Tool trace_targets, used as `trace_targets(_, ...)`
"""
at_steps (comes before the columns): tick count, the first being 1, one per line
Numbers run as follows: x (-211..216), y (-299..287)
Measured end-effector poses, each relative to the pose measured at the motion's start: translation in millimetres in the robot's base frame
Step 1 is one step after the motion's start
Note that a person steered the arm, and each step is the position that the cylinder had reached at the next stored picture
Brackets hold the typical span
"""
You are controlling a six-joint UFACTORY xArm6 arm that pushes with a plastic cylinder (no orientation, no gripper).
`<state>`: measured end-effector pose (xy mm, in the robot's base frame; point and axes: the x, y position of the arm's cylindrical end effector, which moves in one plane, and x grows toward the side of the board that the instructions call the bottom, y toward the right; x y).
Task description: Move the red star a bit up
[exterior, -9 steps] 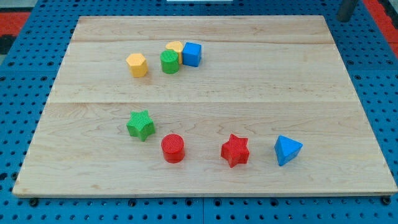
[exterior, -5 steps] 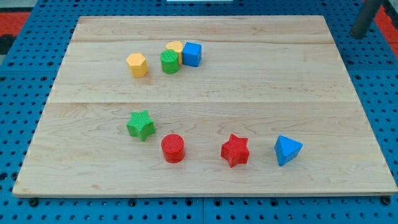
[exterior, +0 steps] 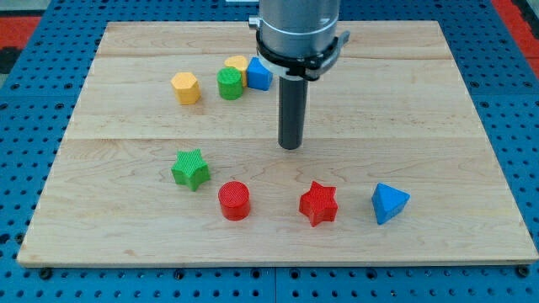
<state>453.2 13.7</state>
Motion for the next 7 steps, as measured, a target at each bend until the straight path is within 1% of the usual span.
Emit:
trace_targets(1, 73.3, -21.6)
trace_targets(2, 115.7, -23.6)
trace_targets(3, 134.7, 50.3)
trace_targets(4, 99.8, 77.6)
trace_targets(5, 72.1, 55.1)
trace_targets(6, 86.9, 38.1)
trace_targets(7, 80.6, 9.8)
